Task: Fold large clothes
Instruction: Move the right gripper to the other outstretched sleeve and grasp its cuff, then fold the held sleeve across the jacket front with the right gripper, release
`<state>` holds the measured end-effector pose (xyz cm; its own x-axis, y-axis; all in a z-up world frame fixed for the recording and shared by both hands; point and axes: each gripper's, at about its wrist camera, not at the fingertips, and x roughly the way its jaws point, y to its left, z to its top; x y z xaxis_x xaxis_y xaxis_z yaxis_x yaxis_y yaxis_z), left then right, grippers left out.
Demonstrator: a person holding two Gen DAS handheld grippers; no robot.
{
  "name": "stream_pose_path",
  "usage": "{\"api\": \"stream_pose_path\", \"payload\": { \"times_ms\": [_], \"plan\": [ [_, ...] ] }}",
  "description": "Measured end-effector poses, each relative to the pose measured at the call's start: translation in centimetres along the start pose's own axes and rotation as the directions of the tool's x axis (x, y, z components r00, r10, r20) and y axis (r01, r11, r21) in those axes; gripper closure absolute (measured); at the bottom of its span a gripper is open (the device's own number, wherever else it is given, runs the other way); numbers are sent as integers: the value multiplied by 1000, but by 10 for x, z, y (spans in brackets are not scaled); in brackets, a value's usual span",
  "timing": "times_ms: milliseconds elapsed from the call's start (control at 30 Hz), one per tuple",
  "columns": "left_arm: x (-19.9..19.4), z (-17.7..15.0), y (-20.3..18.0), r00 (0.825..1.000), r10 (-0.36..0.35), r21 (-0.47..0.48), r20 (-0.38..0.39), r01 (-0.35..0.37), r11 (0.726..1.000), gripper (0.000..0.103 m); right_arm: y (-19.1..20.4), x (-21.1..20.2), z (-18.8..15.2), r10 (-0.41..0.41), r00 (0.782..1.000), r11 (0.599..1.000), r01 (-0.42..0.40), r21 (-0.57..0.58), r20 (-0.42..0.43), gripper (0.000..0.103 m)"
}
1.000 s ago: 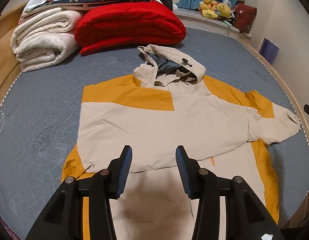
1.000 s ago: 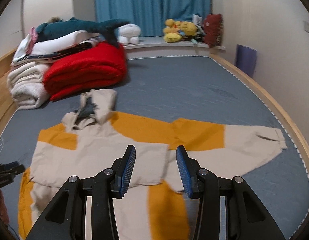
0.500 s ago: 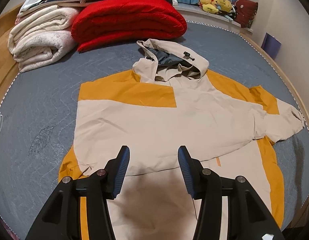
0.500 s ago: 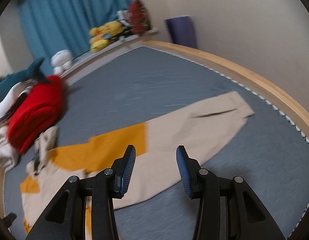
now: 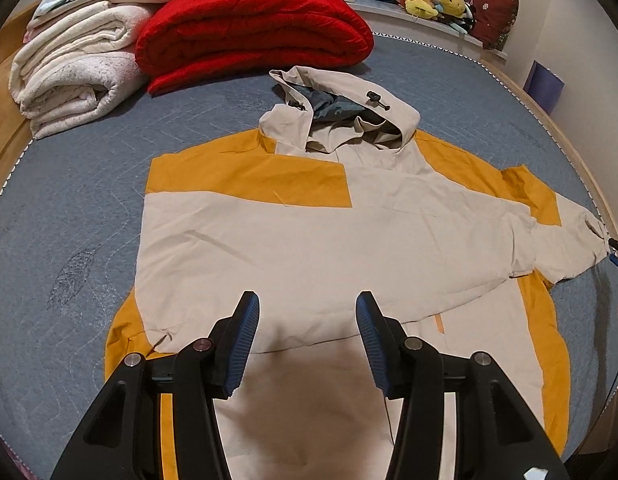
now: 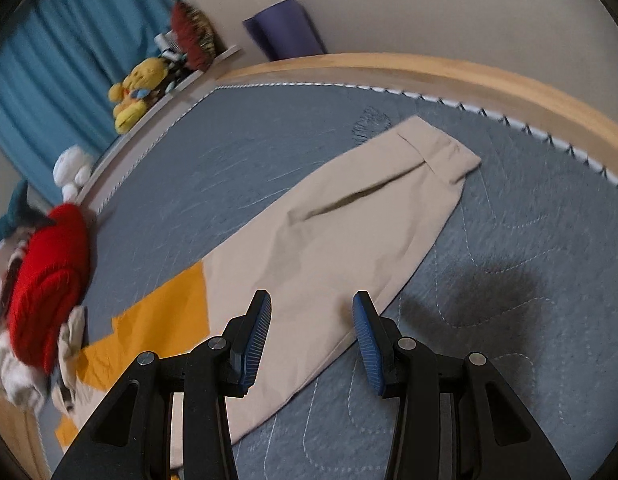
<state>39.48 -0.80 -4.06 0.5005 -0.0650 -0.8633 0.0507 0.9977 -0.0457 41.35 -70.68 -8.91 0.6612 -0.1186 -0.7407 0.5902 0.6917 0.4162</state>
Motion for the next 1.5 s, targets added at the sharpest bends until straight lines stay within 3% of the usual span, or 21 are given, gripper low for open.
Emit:
{"api": "stream_pose_path", "payload": {
  "times_ms": [333,533,833,967,1133,1300,1400,1500],
  "plan": [
    [20,-1,0,999,7,3,-37,-7,1000,56,-60,59,-5,4,998,973,12,230,-68,59],
    [31,3,1,999,1,-11,-50,-1,1000,56,-67,71,8,14,1000,961,-9,277,-17,61],
    [34,4,3,998,-1,-16,-57,0,1000,56,-84,76,19,12,999,947,-23,319,38,80],
    [33,4,6,998,-6,-32,-57,4,999,56,-85,71,18,10,998,946,-27,322,55,94],
    [25,7,13,999,3,-45,-37,-5,999,56,-52,41,21,-56,989,972,23,232,135,99],
    [10,10,28,1000,3,-86,-7,-3,996,56,18,-2,32,-52,975,995,33,90,216,100],
    [-1,11,37,1000,5,-100,12,-4,995,56,80,-35,30,0,964,998,16,-60,264,100],
    [-14,10,51,1000,5,-125,30,-1,992,56,152,-64,11,96,959,974,-35,-225,266,100]
  ]
}}
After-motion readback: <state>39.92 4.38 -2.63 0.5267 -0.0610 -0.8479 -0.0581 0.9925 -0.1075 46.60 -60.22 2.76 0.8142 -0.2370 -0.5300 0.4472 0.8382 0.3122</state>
